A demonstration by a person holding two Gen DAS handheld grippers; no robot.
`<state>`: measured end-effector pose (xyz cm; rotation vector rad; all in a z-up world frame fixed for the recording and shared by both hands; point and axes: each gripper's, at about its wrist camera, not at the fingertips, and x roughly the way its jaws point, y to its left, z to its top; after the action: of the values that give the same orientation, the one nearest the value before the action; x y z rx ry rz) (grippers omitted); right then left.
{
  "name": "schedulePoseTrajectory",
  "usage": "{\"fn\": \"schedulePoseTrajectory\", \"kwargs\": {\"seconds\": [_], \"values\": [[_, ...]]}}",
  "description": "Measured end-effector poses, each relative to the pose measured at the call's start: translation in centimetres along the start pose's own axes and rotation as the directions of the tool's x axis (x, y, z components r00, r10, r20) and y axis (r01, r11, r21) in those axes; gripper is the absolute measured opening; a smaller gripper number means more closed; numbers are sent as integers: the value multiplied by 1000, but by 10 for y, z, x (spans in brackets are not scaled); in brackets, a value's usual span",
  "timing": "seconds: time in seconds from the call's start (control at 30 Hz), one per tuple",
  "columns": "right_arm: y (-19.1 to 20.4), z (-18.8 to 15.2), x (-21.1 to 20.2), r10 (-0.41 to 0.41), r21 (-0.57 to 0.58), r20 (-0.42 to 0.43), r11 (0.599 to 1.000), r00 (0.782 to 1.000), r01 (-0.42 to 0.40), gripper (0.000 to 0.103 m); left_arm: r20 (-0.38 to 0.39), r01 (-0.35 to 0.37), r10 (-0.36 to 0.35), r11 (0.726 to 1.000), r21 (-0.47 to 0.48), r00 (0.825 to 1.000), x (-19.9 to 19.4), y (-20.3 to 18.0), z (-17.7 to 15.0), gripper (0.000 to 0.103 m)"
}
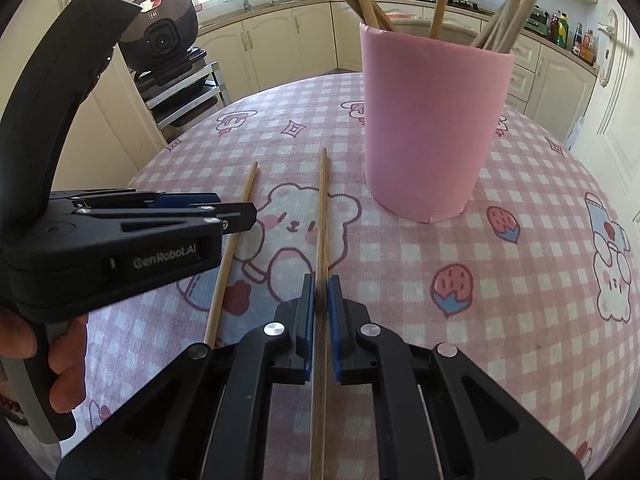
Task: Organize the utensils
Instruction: 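Move both tools to the remaining chopsticks and close each on one, then lift the held chopsticks upright with both tools and carry them over the cup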
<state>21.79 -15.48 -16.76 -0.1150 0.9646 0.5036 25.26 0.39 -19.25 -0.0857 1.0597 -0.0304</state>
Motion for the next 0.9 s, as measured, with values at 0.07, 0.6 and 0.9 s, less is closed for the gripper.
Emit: {"fn": "schedulePoseTrajectory", "kwargs": {"seconds": [0.07,0.6,0.9], "values": [[3,8,8,-7,-14,-6,1000,1000,6,6,8,0,0,1000,5,1000,1,2,1,20],[4,62,48,-2,-32,-107,999,994,-1,5,42,45,-44,999,-15,998,7,16,9,9],[0,53,9,55,25,6,998,998,-55,5,81,98,-98,995,6,992,-23,15,8,6]]}}
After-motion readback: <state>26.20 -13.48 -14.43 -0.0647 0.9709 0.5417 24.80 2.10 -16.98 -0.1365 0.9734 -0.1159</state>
